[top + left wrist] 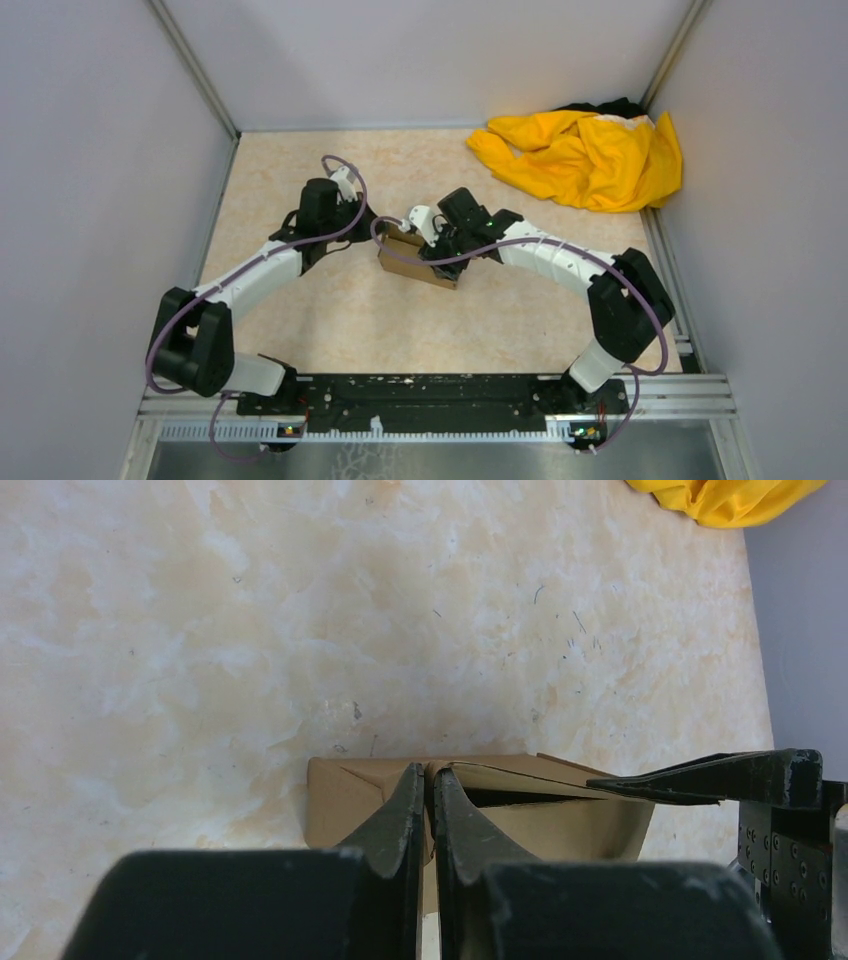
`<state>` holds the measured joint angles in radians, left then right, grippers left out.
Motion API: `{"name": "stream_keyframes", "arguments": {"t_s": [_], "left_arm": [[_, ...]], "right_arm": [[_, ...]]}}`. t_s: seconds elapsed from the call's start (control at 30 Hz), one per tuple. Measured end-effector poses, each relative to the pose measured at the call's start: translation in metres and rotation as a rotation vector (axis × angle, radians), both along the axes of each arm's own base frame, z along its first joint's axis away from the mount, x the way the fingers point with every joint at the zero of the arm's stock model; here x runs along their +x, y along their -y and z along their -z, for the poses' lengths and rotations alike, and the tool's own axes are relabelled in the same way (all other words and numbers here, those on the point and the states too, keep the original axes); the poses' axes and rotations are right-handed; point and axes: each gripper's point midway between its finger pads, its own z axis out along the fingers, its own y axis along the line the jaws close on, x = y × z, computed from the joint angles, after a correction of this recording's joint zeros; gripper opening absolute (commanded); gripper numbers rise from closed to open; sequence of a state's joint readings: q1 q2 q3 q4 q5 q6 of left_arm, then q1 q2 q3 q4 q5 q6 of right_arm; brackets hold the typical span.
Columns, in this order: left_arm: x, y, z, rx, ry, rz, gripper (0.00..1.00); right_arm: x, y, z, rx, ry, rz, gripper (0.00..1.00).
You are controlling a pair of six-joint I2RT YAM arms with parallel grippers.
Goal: Fold the paper box
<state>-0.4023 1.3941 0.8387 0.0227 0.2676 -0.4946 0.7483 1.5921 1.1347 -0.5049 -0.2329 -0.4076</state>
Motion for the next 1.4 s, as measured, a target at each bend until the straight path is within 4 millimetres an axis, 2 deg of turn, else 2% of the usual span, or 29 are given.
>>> {"name": "stream_keyframes", "arguments": {"t_s": [0.4,0.53,0.8,1.1,1.4], "left_arm": [[0.007,0.002,0.001,-0.016,0.011,-0.010,0.07],[0.008,0.005,0.001,-0.024,0.013,0.000,0.07],[0.009,0.006,0.001,-0.028,0.018,0.002,0.07],[0.011,0.007,0.001,-0.032,0.023,0.008,0.08],[0.010,0.007,0.001,-0.026,0.032,0.024,0.08]], "right_arm": [[0.001,-0.007,0.002,0.036,-0.057,-0.013,0.65],[0.002,-0.010,0.008,0.033,-0.078,-0.019,0.70],[0.006,-0.014,0.005,0.031,-0.081,-0.020,0.68],[0.008,-0.017,0.003,0.013,-0.069,-0.015,0.35],[0.010,-0.016,0.004,0.004,-0.064,-0.009,0.32]]}}
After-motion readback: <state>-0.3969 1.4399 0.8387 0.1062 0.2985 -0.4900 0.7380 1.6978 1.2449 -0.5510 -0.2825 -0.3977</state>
